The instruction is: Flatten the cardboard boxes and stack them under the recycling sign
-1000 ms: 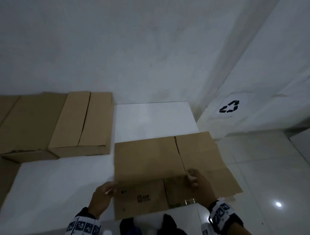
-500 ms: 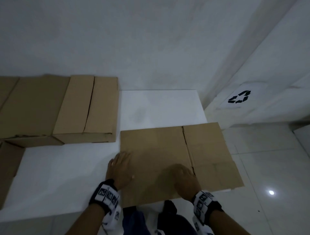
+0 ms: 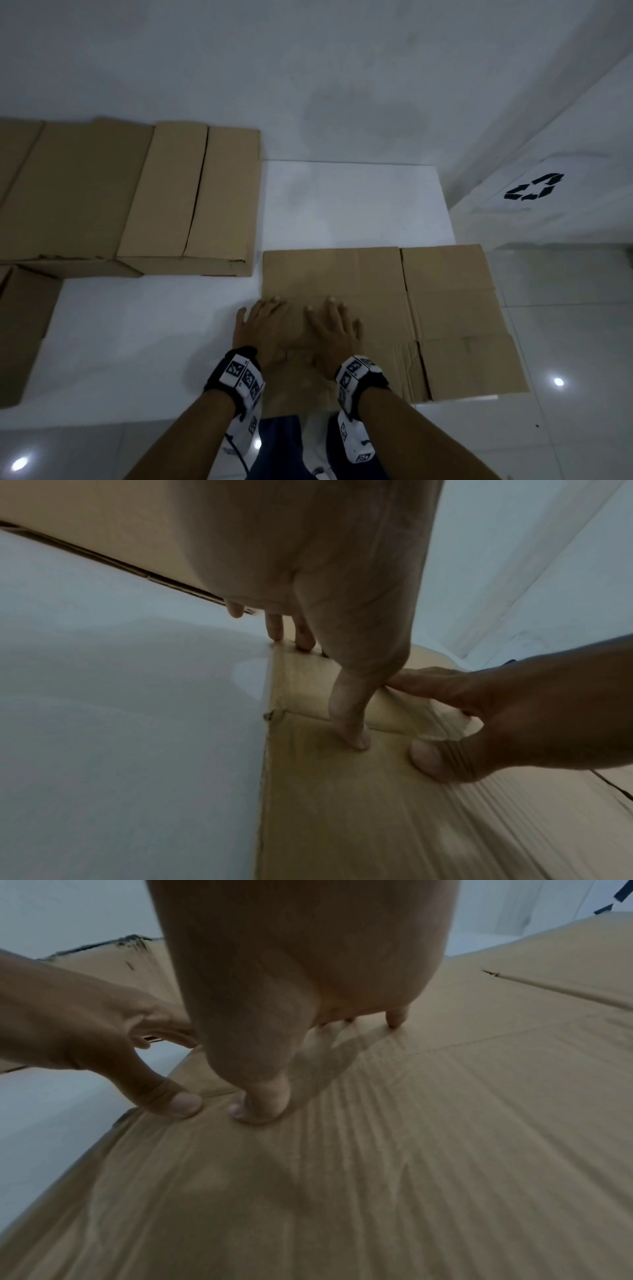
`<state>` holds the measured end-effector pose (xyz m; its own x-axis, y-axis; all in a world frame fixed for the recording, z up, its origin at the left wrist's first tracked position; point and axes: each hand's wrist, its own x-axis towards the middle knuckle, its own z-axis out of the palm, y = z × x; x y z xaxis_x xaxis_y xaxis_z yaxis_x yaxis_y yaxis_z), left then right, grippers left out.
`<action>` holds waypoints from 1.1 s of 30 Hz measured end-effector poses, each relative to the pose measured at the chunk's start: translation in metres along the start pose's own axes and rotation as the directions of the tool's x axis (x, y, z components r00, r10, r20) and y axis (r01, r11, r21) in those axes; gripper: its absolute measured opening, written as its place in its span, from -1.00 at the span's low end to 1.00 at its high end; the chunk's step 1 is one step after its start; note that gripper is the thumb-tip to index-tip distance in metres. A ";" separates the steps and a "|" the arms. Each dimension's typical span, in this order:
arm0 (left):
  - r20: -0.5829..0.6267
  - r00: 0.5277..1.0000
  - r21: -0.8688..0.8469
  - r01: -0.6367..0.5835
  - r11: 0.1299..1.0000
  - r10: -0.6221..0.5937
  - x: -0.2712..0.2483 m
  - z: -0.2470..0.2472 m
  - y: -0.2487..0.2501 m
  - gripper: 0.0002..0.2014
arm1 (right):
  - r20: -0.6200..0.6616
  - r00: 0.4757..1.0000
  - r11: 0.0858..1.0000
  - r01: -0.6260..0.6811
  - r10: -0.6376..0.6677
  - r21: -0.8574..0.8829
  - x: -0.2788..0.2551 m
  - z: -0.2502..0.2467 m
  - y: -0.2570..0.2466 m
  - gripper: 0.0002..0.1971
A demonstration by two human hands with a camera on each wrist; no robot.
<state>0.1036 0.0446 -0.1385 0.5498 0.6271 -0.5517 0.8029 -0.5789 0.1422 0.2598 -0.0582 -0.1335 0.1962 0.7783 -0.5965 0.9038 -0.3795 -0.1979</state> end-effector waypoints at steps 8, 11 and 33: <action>0.027 1.000 -0.021 0.008 1.000 -0.008 -0.002 -0.016 0.007 0.01 | -0.071 0.997 0.998 0.031 -0.035 -0.054 -0.014 -0.010 0.042 -0.11; 0.018 1.000 -0.038 0.021 0.999 -0.021 -0.003 -0.016 0.009 0.04 | -0.093 0.987 0.991 -0.129 0.131 0.017 -0.030 -0.018 0.078 -0.13; 0.076 0.987 -0.040 0.148 0.988 -0.144 -0.003 -0.007 0.027 0.05 | -0.067 0.915 0.909 -0.384 0.398 0.161 -0.055 -0.029 0.211 -0.03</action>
<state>0.1250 0.0311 -0.1277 0.4090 0.6624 -0.6276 0.8838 -0.4589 0.0916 0.4506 -0.1665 -0.1195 0.5650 0.5943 -0.5724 0.6850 -0.7245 -0.0762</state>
